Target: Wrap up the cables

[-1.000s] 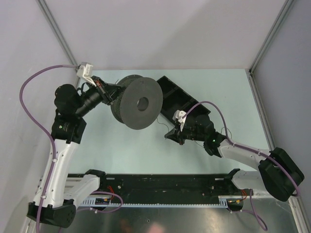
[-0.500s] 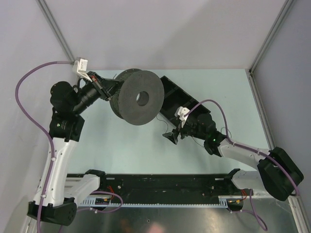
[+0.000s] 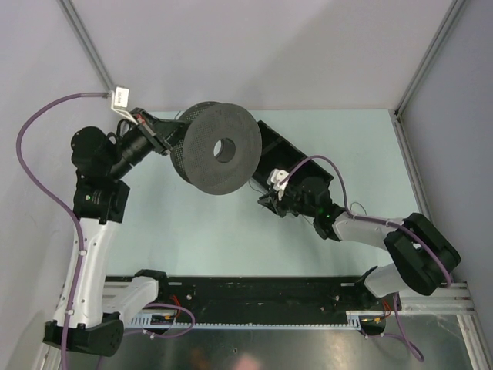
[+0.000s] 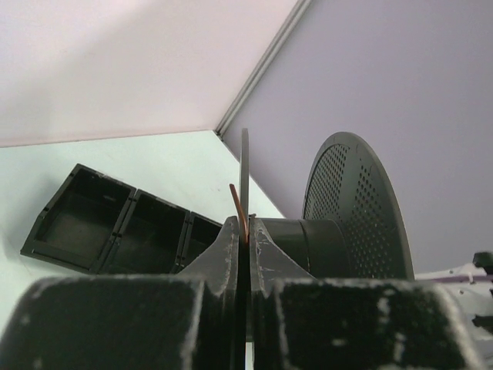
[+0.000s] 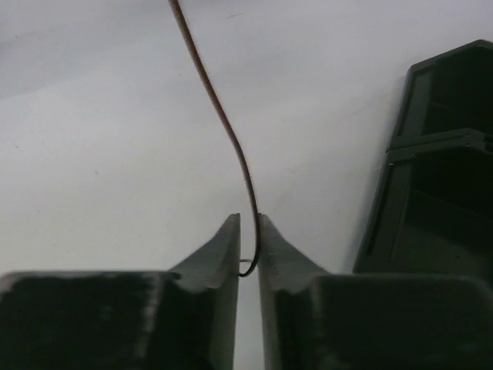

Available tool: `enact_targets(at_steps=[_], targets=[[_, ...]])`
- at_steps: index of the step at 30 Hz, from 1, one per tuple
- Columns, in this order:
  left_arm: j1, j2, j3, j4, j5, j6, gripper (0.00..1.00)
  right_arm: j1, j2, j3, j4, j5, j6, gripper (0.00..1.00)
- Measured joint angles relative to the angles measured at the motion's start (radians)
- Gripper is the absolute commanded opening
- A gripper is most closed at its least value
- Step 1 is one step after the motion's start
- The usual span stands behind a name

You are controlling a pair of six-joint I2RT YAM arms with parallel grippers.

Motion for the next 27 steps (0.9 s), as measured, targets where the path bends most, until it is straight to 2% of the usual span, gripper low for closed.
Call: enact_targets(at_steps=[3,8,15,21,27], targets=[[0.02,0.005,0.018,0.005,-0.022,-0.035,0.0,0.004,0.003,0.004,-0.013,-0.014,-0.005,0.01],[0.045,0.012,0.029,-0.009,-0.11,-0.093,0.0,0.029,-0.02,0.009,-0.058,-0.074,-0.021,0.0],[0.047,0.013,0.01,-0.038,-0.293,-0.092,0.0,0.099,-0.111,0.023,-0.178,-0.133,-0.098,0.0],[0.041,0.021,-0.032,-0.102,-0.43,-0.028,0.0,0.229,-0.179,0.109,-0.389,-0.122,-0.248,0.0],[-0.032,0.034,-0.101,-0.124,-0.593,0.104,0.0,0.323,-0.215,0.257,-0.603,-0.052,-0.423,0.0]])
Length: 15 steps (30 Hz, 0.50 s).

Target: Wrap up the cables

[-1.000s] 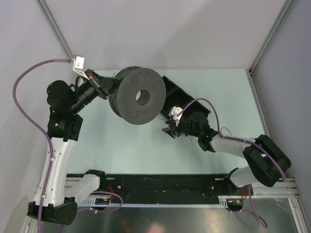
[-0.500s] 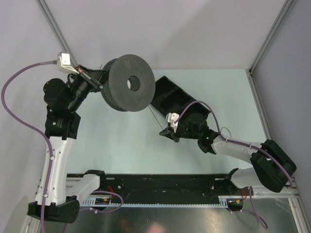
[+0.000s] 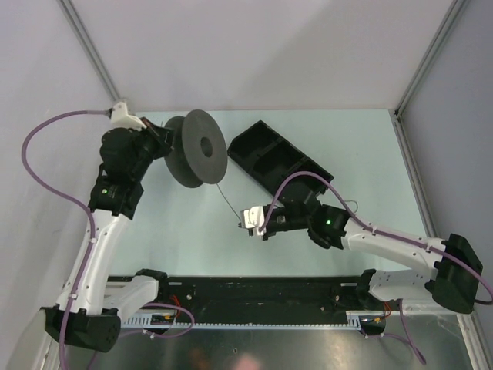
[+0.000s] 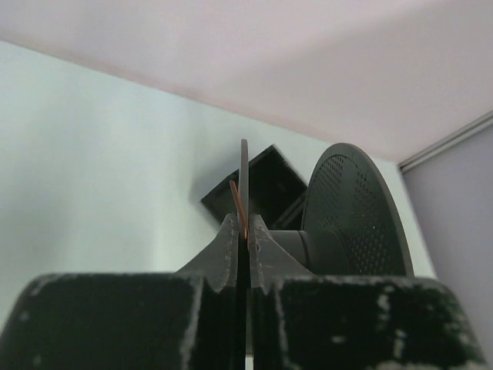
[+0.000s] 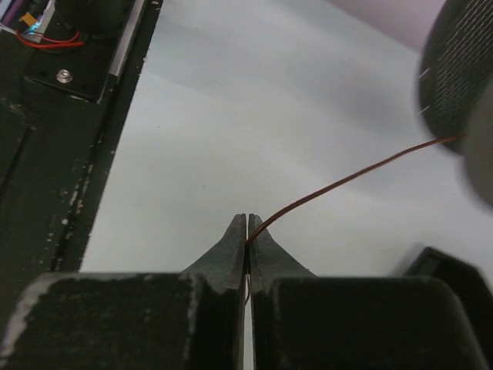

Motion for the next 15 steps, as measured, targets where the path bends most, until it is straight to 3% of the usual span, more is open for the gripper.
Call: enact_targets(at_steps=[7,15], targets=[[-0.111,0.022,-0.09,-0.017,-0.121,0.084,0.0,0.089,-0.002,0.123,-0.091,0.167,-0.254,0.0],[-0.164,0.046,-0.149,-0.037,-0.147,0.085,0.0,0.129,0.017,0.13,0.087,0.407,-0.461,0.0]])
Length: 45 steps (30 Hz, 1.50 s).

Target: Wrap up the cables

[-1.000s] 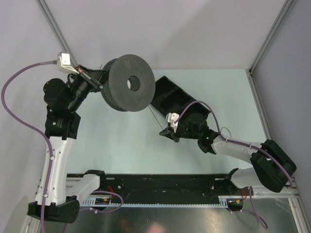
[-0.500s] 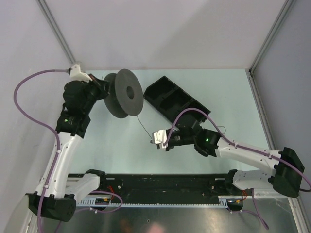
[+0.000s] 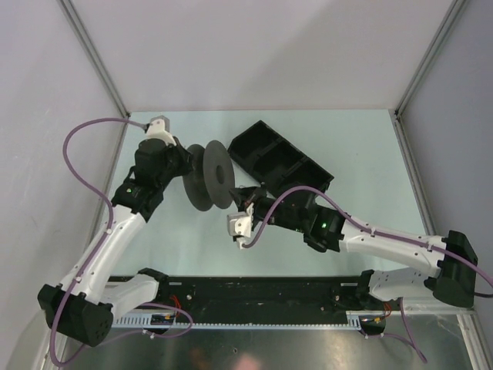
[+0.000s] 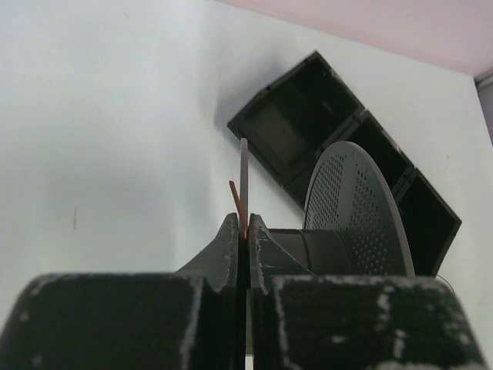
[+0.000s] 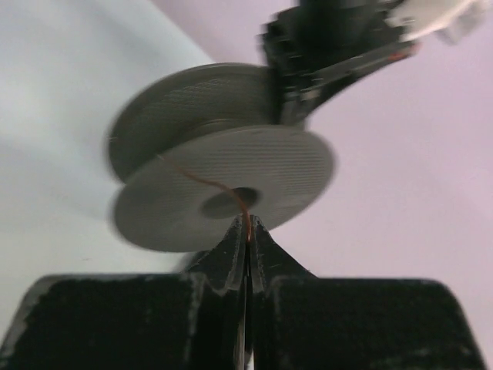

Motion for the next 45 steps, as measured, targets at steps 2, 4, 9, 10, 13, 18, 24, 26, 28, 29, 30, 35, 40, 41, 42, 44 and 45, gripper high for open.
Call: enact_targets(at_steps=[2,4,9,10,13,18,24,26,28,29,30,35,40,41,42,44,45], targets=[[-0.024,0.0,-0.021,0.0,0.001,0.0,0.0,0.0,0.008,0.001,0.073,0.043,-0.026,0.0],[-0.046,0.0,-0.041,0.0,0.014,-0.001,0.0,0.0,0.017,0.001,0.14,0.073,-0.043,0.02],[-0.079,-0.003,-0.077,0.006,0.088,0.009,0.0,-0.01,0.055,0.015,0.24,0.117,-0.05,0.1],[-0.083,-0.006,-0.082,0.007,0.108,0.017,0.0,-0.018,0.063,0.022,0.251,0.121,-0.049,0.1],[-0.092,-0.024,-0.098,0.011,0.184,0.062,0.0,-0.051,0.084,0.047,0.277,0.127,-0.043,0.09],[-0.099,-0.107,-0.145,0.027,0.378,0.193,0.0,-0.145,0.097,0.094,0.286,0.128,-0.022,0.09],[-0.097,-0.214,-0.161,0.046,0.587,0.313,0.0,-0.262,0.097,0.111,0.254,0.107,0.059,0.09],[-0.079,-0.233,-0.155,0.05,0.654,0.328,0.0,-0.304,0.097,0.116,0.217,0.092,0.097,0.05],[-0.043,-0.236,-0.134,0.044,0.72,0.329,0.0,-0.348,0.094,0.12,0.171,0.069,0.143,0.01],[-0.015,-0.232,-0.114,0.042,0.751,0.327,0.0,-0.372,0.09,0.12,0.137,0.051,0.175,0.01],[0.016,-0.224,-0.089,0.041,0.779,0.322,0.0,-0.394,0.085,0.12,0.102,0.035,0.207,0.01],[0.167,-0.163,0.071,0.055,0.88,0.254,0.0,-0.489,0.048,0.122,-0.064,-0.136,0.376,0.12],[0.223,-0.103,0.198,0.047,0.947,0.142,0.0,-0.558,0.025,0.133,-0.24,-0.336,0.472,0.42],[0.227,-0.097,0.218,0.047,0.949,0.121,0.0,-0.567,0.026,0.133,-0.276,-0.364,0.491,0.45],[0.23,-0.093,0.234,0.051,0.949,0.097,0.0,-0.57,0.026,0.133,-0.307,-0.388,0.507,0.49],[0.233,-0.09,0.261,0.061,0.946,0.051,0.03,-0.567,0.026,0.132,-0.35,-0.432,0.544,0.59],[0.234,-0.09,0.275,0.064,0.941,0.031,0.04,-0.566,0.026,0.132,-0.361,-0.449,0.565,0.64]])
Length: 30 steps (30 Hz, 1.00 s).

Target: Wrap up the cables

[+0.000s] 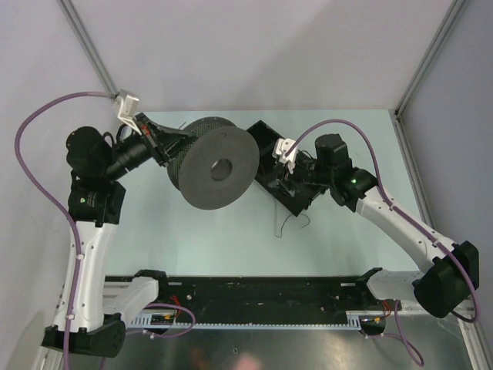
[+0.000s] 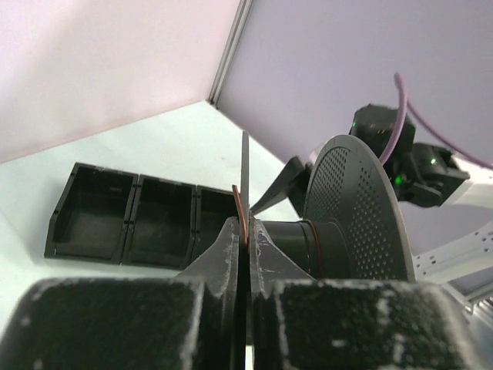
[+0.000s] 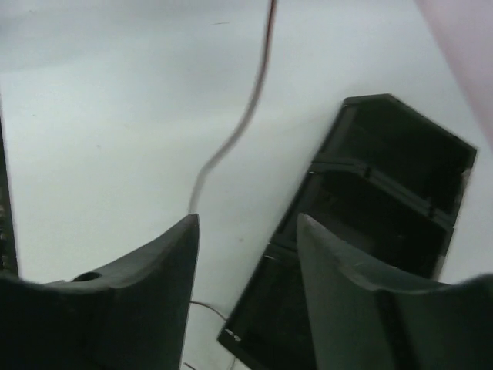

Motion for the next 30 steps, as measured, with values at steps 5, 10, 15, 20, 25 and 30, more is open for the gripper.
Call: enact_targets(at_steps=[5,10,15,20,25,30], targets=[[0.003,0.005,0.065,0.021,-0.047,-0.08,0.03,-0.016,-0.007,-0.008,-0.012,-0.043,0.096,0.76],[0.005,-0.006,0.089,0.045,-0.145,-0.166,0.06,-0.028,-0.05,-0.051,0.013,-0.043,0.211,0.88],[0.015,-0.014,0.098,0.044,-0.24,-0.235,0.01,-0.028,-0.08,-0.075,0.056,-0.009,0.313,0.98],[0.023,0.02,0.173,0.044,-0.246,-0.278,0.0,-0.054,-0.108,-0.088,0.088,-0.022,0.335,0.99],[0.023,0.026,0.213,0.069,-0.223,-0.306,0.0,-0.043,-0.114,-0.144,0.19,-0.08,0.328,0.99],[0.023,0.025,0.214,0.073,-0.22,-0.325,0.01,0.053,-0.063,-0.245,0.389,-0.049,0.384,0.99]])
